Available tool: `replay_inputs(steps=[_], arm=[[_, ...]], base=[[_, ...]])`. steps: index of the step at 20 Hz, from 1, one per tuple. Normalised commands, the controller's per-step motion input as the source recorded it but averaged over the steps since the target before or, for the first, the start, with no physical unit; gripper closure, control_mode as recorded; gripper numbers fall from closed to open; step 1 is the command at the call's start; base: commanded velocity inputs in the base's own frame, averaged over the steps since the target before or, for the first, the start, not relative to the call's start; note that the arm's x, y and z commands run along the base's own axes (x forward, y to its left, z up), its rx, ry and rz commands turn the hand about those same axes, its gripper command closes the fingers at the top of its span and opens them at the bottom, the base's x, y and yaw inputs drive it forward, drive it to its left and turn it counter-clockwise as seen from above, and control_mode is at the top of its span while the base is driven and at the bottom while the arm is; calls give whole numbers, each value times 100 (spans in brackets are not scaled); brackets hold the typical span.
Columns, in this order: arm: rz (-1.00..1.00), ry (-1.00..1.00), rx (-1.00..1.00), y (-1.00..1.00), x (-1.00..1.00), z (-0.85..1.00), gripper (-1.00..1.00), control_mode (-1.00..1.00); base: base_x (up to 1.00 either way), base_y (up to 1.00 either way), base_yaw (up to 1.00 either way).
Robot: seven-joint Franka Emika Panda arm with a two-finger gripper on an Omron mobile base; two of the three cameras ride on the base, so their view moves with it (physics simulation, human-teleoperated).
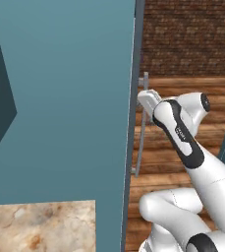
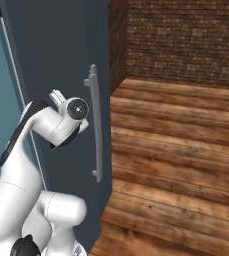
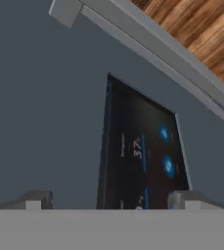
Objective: Take the cucumber and broccoli from the highest rack and move them to the second highest rack where the potato and garlic are located, to maximize freezer space. Close the freezer door after rearranging.
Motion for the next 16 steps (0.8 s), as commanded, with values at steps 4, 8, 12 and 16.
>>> replay_inputs(steps=[4,8,12,16], arm=[[12,2,7,45,19,-15,-100,-100],[23,4,8,43,14,-15,-100,-100],[25,1,8,41,8,-15,-100,-100],[23,0,4,43,2,-20,-100,-100]], base=[[0,0,0],[0,0,0],[0,0,0],[0,0,0]])
